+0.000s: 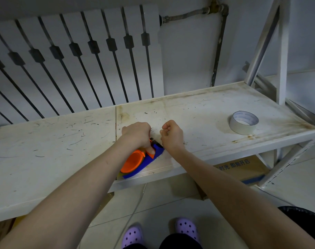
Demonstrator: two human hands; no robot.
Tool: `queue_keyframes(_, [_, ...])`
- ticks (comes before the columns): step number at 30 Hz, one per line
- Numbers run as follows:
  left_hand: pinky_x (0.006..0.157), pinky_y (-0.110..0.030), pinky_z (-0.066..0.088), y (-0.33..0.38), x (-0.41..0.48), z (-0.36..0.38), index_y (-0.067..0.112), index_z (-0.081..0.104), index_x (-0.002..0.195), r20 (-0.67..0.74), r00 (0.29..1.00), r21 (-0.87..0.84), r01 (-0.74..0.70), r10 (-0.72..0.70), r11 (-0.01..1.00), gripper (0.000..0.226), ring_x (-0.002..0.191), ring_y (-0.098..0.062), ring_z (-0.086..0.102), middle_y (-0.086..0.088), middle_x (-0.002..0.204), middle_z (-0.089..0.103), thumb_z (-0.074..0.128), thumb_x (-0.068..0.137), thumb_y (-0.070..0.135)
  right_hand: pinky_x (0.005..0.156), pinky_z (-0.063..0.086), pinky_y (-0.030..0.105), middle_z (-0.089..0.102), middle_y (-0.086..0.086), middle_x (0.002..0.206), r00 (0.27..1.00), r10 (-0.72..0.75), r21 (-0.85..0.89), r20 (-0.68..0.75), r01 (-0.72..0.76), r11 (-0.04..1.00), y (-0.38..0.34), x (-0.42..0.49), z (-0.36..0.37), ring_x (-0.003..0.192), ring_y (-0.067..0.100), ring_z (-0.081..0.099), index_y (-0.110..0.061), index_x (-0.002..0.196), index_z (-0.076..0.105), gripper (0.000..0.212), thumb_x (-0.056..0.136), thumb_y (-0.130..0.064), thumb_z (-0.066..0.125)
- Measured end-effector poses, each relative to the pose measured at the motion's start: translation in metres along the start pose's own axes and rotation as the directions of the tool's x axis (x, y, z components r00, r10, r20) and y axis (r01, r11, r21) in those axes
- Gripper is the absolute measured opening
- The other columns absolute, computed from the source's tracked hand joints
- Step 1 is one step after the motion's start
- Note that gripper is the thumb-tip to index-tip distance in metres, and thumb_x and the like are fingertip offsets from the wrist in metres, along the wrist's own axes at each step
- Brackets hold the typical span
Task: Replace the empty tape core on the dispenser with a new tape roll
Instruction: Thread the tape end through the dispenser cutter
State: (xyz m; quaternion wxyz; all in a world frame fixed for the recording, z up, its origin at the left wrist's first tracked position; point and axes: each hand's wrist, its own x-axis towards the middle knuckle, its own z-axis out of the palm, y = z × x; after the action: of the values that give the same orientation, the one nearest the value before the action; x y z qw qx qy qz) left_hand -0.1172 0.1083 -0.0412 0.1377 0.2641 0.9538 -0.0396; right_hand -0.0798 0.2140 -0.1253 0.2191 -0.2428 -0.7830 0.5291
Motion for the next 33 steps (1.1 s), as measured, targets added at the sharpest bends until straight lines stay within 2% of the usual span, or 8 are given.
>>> queue_keyframes(4, [0.08, -0.037, 0.049, 0.004, -0.004, 0.003, 0.018, 0.057, 0.1, -0.008, 1.0, 0.003, -0.016, 0.016, 1.0, 0.058, 0.09, -0.023, 0.059, -0.001, 0.092, 0.062, 0.081, 0.057, 0.05, 0.058, 0.04, 0.018, 0.048, -0.005, 0.074, 1.0, 0.008, -0.033, 0.024, -0.008, 0.999, 0.005, -0.003, -0.003, 0.072, 0.013, 0.048, -0.013, 0.089, 0.05, 0.014, 0.087, 0.0, 0.045])
queue_keyframes(8, [0.085, -0.04, 0.052, 0.002, -0.005, 0.004, 0.018, 0.057, 0.099, -0.021, 1.0, -0.031, -0.015, 0.015, 0.999, 0.06, 0.088, -0.022, 0.059, 0.0, 0.09, 0.062, 0.078, 0.057, 0.057, 0.062, 0.046, 0.021, 0.051, -0.006, 0.073, 0.999, 0.018, -0.037, 0.03, -0.017, 0.999, 0.009, -0.004, -0.005, 0.076, 0.016, 0.055, -0.016, 0.088, 0.053, 0.014, 0.085, -0.003, 0.049])
queue_keyframes(11, [0.081, -0.039, 0.051, 0.004, -0.004, 0.005, 0.02, 0.055, 0.092, -0.033, 0.999, -0.01, -0.014, 0.013, 1.0, 0.061, 0.081, -0.021, 0.058, 0.003, 0.077, 0.057, 0.072, 0.056, 0.066, 0.065, 0.049, 0.028, 0.059, -0.002, 0.082, 0.995, -0.097, -0.044, -0.017, 0.096, 0.994, 0.003, -0.003, -0.009, 0.077, 0.017, 0.059, -0.018, 0.088, 0.055, 0.013, 0.085, -0.007, 0.048])
queue_keyframes(14, [0.079, -0.038, 0.049, 0.007, -0.001, 0.007, 0.02, 0.053, 0.088, -0.046, 0.999, 0.011, -0.008, 0.009, 1.0, 0.061, 0.076, -0.02, 0.055, 0.004, 0.07, 0.053, 0.069, 0.056, 0.069, 0.064, 0.046, 0.029, 0.06, -0.001, 0.088, 0.972, -0.226, -0.242, 0.063, 0.234, 0.942, 0.0, -0.001, -0.013, 0.077, 0.016, 0.055, -0.013, 0.092, 0.058, 0.015, 0.085, -0.005, 0.047])
queue_keyframes(16, [0.076, -0.037, 0.049, 0.007, -0.001, 0.009, 0.019, 0.054, 0.089, -0.06, 0.998, 0.002, -0.022, 0.023, 1.0, 0.059, 0.076, -0.02, 0.056, 0.004, 0.071, 0.053, 0.071, 0.056, 0.066, 0.068, 0.047, 0.034, 0.059, 0.002, 0.09, 0.967, -0.219, -0.309, 0.131, 0.25, 0.918, 0.0, 0.002, -0.014, 0.079, 0.019, 0.055, -0.011, 0.095, 0.058, 0.017, 0.085, -0.003, 0.046])
queue_keyframes(20, [0.071, -0.035, 0.046, 0.004, -0.003, 0.01, 0.019, 0.057, 0.096, -0.103, 0.992, 0.008, -0.075, 0.075, 0.997, 0.059, 0.08, -0.02, 0.058, 0.002, 0.082, 0.061, 0.072, 0.058, 0.062, 0.066, 0.047, 0.031, 0.057, 0.001, 0.087, 0.972, -0.209, -0.212, 0.111, 0.229, 0.95, -0.009, 0.007, -0.02, 0.078, 0.019, 0.055, -0.011, 0.094, 0.056, 0.017, 0.086, -0.002, 0.044])
queue_keyframes(25, [0.082, -0.038, 0.041, 0.003, -0.001, 0.011, 0.018, 0.061, 0.106, -0.084, 0.991, 0.074, -0.101, 0.107, 0.992, 0.068, 0.089, -0.022, 0.058, 0.0, 0.094, 0.065, 0.075, 0.054, 0.06, 0.067, 0.049, 0.034, 0.06, 0.006, 0.091, 0.941, -0.335, -0.233, 0.059, 0.339, 0.912, -0.012, -0.006, -0.022, 0.079, 0.021, 0.055, -0.01, 0.091, 0.056, 0.018, 0.086, 0.001, 0.042])
queue_keyframes(33, [0.102, -0.048, 0.03, 0.006, -0.005, 0.013, 0.021, 0.06, 0.105, -0.049, 0.987, 0.117, -0.15, 0.156, 0.982, 0.061, 0.099, -0.023, 0.058, 0.001, 0.1, 0.066, 0.076, 0.057, 0.055, 0.066, 0.041, 0.03, 0.055, 0.007, 0.096, 0.983, -0.153, -0.287, 0.102, 0.176, 0.942, 0.013, -0.03, -0.017, 0.08, 0.021, 0.05, -0.007, 0.099, 0.053, 0.016, 0.088, -0.003, 0.042])
